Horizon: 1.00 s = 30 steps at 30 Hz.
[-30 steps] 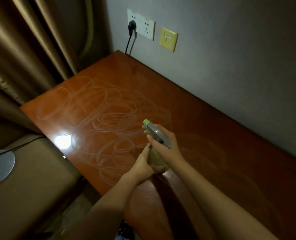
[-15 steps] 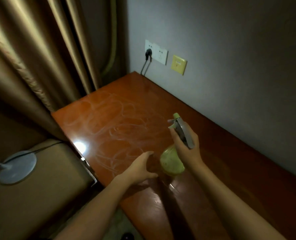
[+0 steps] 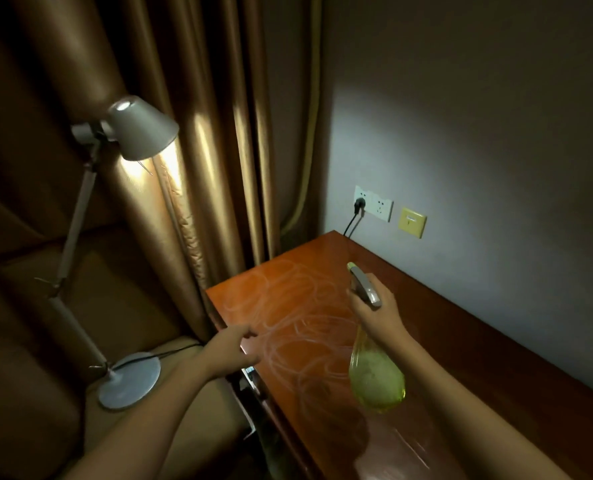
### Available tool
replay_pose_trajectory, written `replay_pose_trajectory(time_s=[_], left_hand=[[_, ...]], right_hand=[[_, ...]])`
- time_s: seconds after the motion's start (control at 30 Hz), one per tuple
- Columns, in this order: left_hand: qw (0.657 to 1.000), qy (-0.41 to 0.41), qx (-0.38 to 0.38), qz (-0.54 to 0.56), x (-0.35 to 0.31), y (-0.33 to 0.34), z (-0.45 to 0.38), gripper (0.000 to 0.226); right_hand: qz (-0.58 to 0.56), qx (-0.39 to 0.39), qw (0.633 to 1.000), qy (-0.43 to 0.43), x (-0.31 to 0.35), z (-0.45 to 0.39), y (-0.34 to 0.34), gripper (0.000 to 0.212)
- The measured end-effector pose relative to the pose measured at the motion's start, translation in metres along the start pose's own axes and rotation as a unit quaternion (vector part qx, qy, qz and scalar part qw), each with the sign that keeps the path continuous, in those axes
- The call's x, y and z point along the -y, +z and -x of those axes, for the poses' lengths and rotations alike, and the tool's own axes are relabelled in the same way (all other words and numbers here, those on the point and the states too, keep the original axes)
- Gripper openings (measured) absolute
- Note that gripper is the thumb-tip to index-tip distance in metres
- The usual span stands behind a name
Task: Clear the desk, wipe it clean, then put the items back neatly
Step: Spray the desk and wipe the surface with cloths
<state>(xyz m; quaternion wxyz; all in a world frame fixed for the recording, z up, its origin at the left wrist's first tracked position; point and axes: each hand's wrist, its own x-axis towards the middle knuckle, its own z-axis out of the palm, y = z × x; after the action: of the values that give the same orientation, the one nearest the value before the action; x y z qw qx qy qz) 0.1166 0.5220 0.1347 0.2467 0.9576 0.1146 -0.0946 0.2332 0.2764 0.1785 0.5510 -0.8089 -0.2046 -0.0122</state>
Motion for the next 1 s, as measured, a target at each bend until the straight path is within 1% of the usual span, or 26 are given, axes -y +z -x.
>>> replay_pose_trajectory(time_s=[0.1,0.2,0.27,0.33,0.43,0.53,0.63,0.7,0.8,0.9,1.0], left_hand=[[1.0,0.014,0.019,-0.008,0.023,-0.015,-0.008,0.049],[1.0,0.017,0.018,-0.002,0.038,-0.03,-0.023,0.049],[0.999,0.025,0.03,-0.007,0.04,-0.034,-0.033,0.05],[0.998,0.044,0.045,-0.015,0.039,-0.036,-0.043,0.05],[0.997,0.058,0.045,-0.01,0.044,-0.039,-0.064,0.051],[0.997,0.059,0.055,-0.001,0.051,-0.041,-0.092,0.051],[0.995,0.071,0.071,-0.023,0.058,-0.043,-0.13,0.048],[0.993,0.083,0.078,-0.038,0.062,-0.048,-0.162,0.046],[0.989,0.1,0.092,-0.061,0.069,-0.059,-0.217,0.046],[0.987,0.104,0.107,-0.068,0.075,-0.074,-0.267,0.046],[0.986,0.101,0.115,-0.059,0.085,-0.081,-0.301,0.043]], right_hand=[[-0.045,-0.018,0.995,0.091,-0.004,-0.002,0.026,0.009],[-0.118,-0.053,0.974,0.184,-0.009,-0.006,0.044,0.01],[-0.135,-0.072,0.961,0.228,-0.013,-0.012,0.051,0.013],[-0.131,-0.071,0.955,0.258,-0.014,-0.024,0.058,0.014],[-0.111,-0.059,0.952,0.281,-0.018,-0.048,0.069,0.015],[-0.087,-0.068,0.95,0.293,-0.031,-0.074,0.081,0.015],[-0.075,-0.087,0.941,0.319,-0.055,-0.105,0.095,0.019],[-0.078,-0.111,0.929,0.344,-0.071,-0.131,0.105,0.023],[-0.084,-0.142,0.913,0.373,-0.096,-0.174,0.118,0.024],[-0.087,-0.161,0.899,0.398,-0.112,-0.21,0.132,0.023],[-0.063,-0.165,0.893,0.414,-0.121,-0.238,0.142,0.031]])
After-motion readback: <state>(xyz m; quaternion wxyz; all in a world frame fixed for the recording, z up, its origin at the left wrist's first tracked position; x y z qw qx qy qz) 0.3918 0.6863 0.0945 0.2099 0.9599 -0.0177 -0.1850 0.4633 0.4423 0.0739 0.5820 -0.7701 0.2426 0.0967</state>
